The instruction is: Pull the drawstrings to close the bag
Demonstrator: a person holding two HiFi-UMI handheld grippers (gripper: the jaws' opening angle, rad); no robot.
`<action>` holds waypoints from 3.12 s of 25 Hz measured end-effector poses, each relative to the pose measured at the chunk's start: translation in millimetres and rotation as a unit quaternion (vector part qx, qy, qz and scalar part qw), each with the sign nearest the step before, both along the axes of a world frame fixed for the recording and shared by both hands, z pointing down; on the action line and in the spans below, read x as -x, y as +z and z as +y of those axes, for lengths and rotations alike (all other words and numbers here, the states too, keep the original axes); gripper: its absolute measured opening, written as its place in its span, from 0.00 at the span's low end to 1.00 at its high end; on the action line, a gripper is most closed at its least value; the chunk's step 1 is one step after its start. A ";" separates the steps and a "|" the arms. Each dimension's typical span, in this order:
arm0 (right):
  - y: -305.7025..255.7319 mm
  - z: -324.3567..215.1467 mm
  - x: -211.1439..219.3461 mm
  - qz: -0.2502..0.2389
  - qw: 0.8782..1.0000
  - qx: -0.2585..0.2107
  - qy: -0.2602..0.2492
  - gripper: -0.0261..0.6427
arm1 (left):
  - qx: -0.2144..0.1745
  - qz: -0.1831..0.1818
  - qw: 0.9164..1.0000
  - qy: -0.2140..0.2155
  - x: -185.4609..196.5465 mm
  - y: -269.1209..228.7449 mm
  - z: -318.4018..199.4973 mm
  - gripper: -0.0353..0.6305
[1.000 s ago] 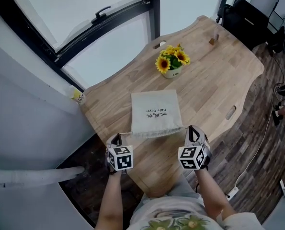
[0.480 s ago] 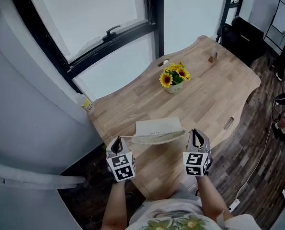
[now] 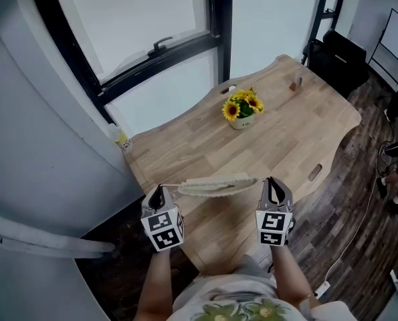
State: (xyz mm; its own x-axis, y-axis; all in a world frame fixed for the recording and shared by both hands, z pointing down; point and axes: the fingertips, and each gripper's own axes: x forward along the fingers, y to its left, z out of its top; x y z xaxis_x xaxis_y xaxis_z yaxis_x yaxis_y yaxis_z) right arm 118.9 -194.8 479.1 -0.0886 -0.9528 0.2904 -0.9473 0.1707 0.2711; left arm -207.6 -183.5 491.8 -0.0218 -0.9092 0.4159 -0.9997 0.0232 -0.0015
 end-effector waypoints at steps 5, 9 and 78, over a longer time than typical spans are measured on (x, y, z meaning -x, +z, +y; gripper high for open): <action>-6.3 9.0 -12.0 -0.012 1.000 0.002 0.016 0.05 | -0.016 -0.010 1.000 -0.006 -4.3 -10.0 8.2 0.06; -15.1 13.9 -18.9 -0.028 0.999 -0.006 0.022 0.05 | -0.028 -0.012 1.000 -0.007 -5.3 -18.6 11.3 0.06; -14.8 45.9 -116.6 -0.091 0.988 -0.013 0.128 0.05 | -0.035 -0.007 0.999 -0.039 -6.6 -23.1 37.2 0.06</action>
